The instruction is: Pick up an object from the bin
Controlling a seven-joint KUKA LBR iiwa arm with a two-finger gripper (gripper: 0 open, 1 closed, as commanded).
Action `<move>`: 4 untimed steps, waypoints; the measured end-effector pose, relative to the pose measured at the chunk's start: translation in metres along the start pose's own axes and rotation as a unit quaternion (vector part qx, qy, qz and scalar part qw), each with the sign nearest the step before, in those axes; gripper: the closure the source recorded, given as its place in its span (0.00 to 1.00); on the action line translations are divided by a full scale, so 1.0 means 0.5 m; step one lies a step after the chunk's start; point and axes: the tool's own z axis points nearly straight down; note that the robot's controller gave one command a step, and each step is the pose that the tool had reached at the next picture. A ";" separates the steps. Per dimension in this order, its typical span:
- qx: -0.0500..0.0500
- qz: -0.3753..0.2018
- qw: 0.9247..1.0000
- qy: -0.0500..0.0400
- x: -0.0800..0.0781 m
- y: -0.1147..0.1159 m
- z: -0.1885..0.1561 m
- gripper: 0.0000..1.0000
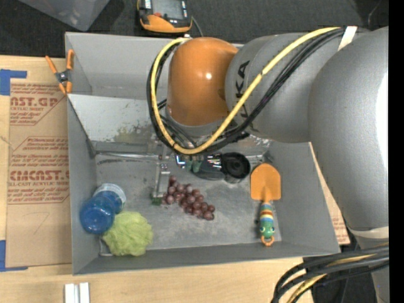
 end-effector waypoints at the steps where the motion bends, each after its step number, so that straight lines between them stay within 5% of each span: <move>1: 0.000 0.000 1.000 0.000 0.000 0.000 0.000 0.00; 2: 0.000 -0.079 0.997 0.000 0.021 -0.133 0.090 0.00; 3: -0.001 -0.032 0.999 -0.001 0.043 -0.127 0.094 0.00; 4: 0.001 -0.058 0.998 0.001 0.062 -0.163 0.179 0.00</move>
Offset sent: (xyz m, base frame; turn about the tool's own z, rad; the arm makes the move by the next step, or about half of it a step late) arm -0.0113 -0.0723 -0.0481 -0.1691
